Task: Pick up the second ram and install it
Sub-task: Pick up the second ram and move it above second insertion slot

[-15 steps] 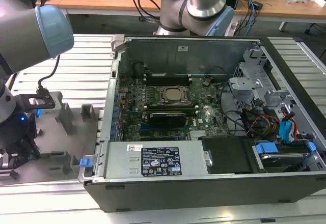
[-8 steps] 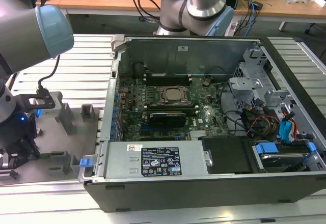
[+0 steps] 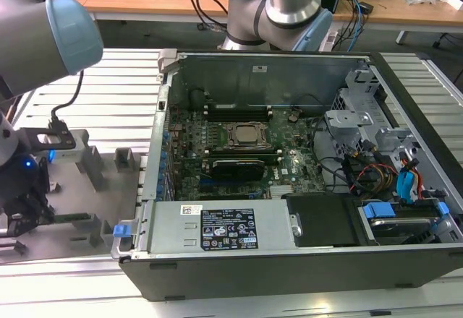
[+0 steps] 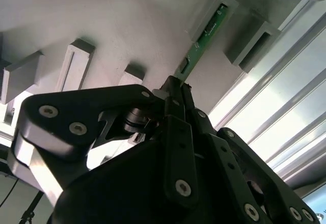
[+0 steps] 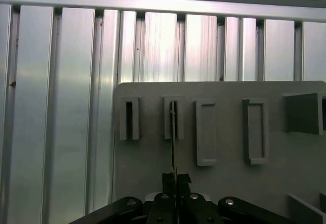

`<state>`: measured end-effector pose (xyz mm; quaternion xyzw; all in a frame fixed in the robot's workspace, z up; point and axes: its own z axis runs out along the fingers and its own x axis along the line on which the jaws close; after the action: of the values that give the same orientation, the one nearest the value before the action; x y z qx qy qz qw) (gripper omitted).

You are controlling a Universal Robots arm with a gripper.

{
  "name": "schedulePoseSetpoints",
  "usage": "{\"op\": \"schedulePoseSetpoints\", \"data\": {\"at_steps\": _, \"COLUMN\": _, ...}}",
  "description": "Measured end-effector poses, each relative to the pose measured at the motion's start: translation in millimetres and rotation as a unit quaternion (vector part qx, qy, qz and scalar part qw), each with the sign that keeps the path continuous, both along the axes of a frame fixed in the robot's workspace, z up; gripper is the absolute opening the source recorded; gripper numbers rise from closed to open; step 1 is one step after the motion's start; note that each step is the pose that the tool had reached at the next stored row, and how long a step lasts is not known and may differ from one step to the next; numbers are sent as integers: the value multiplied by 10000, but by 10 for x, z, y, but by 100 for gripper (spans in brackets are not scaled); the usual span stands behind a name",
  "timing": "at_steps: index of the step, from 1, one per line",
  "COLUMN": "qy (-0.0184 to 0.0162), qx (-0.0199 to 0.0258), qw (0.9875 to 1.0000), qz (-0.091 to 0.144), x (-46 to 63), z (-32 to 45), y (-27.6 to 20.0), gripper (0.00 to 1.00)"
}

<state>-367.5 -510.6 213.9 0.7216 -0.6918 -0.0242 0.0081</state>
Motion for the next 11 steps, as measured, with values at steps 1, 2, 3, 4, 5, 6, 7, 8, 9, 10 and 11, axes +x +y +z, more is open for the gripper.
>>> {"op": "schedulePoseSetpoints", "data": {"at_steps": 1, "qy": 0, "qx": 0, "qw": 10000, "qz": 1, "x": 0, "z": 12, "y": 0, "gripper": 13}}
{"op": "schedulePoseSetpoints", "data": {"at_steps": 2, "qy": 0, "qx": 0, "qw": 10000, "qz": 0, "x": 0, "z": 23, "y": 0, "gripper": 13}}
{"op": "schedulePoseSetpoints", "data": {"at_steps": 3, "qy": 0, "qx": 0, "qw": 10000, "qz": 0, "x": 0, "z": 44, "y": 0, "gripper": 13}}
{"op": "schedulePoseSetpoints", "data": {"at_steps": 4, "qy": 0, "qx": 0, "qw": 10000, "qz": 0, "x": 0, "z": 56, "y": 0, "gripper": 13}}
{"op": "schedulePoseSetpoints", "data": {"at_steps": 5, "qy": 0, "qx": 0, "qw": 10000, "qz": 0, "x": 0, "z": 71, "y": 0, "gripper": 13}}
{"op": "schedulePoseSetpoints", "data": {"at_steps": 6, "qy": 0, "qx": 0, "qw": 10000, "qz": 0, "x": 0, "z": 90, "y": 1, "gripper": 13}}
{"op": "schedulePoseSetpoints", "data": {"at_steps": 7, "qy": 0, "qx": 0, "qw": 10000, "qz": 0, "x": 0, "z": 108, "y": 1, "gripper": 13}}
{"op": "schedulePoseSetpoints", "data": {"at_steps": 8, "qy": 0, "qx": 0, "qw": 10000, "qz": 0, "x": 0, "z": 127, "y": 1, "gripper": 13}}
{"op": "schedulePoseSetpoints", "data": {"at_steps": 9, "qy": 0, "qx": 0, "qw": 10000, "qz": 0, "x": 0, "z": 136, "y": 1, "gripper": 13}}
{"op": "schedulePoseSetpoints", "data": {"at_steps": 10, "qy": 0, "qx": 0, "qw": 10000, "qz": 0, "x": 0, "z": 145, "y": 1, "gripper": 13}}
{"op": "schedulePoseSetpoints", "data": {"at_steps": 11, "qy": 0, "qx": 0, "qw": 10000, "qz": 0, "x": 0, "z": 154, "y": 1, "gripper": 13}}
